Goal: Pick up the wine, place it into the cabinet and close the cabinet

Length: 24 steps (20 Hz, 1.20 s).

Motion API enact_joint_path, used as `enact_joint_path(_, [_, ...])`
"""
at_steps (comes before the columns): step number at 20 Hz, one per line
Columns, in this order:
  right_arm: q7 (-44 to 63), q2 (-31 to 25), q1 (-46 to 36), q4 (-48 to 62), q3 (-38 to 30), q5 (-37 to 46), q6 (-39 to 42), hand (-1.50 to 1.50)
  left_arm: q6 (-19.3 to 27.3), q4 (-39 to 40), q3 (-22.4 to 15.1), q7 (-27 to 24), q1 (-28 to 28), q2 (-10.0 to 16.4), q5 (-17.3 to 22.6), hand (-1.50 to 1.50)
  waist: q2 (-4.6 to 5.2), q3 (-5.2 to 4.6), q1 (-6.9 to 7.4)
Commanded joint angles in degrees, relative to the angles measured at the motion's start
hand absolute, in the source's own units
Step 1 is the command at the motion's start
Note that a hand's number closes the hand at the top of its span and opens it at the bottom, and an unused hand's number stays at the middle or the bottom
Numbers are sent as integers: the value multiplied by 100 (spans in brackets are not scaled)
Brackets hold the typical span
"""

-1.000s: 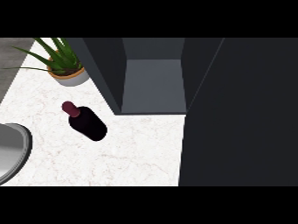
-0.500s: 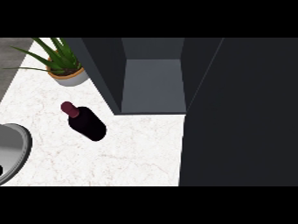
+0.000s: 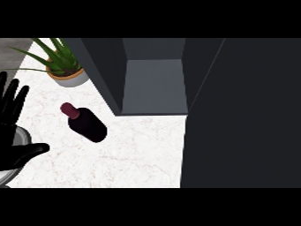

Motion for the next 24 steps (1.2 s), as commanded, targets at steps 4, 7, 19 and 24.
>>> enact_joint_path(4, [-58,-14,519,-780,-89,-656,192,-150,-212,1706,279,-1277,-287,-62,-367,-150,12,-1,-54])
enact_joint_path(7, [-52,13,715,-870,23,-606,208,-150,40,1905,258,-1557,-234,-138,-721,-150,-1,2,-32])
enact_joint_path(19, [-277,113,803,-635,24,-476,447,-150,-788,4164,475,-2842,-384,-37,-539,-150,0,-1,9])
enact_joint_path(24, [-115,126,712,-782,-22,-599,413,-150,-1300,5295,672,-3164,-1039,225,-281,-150,12,-5,-21])
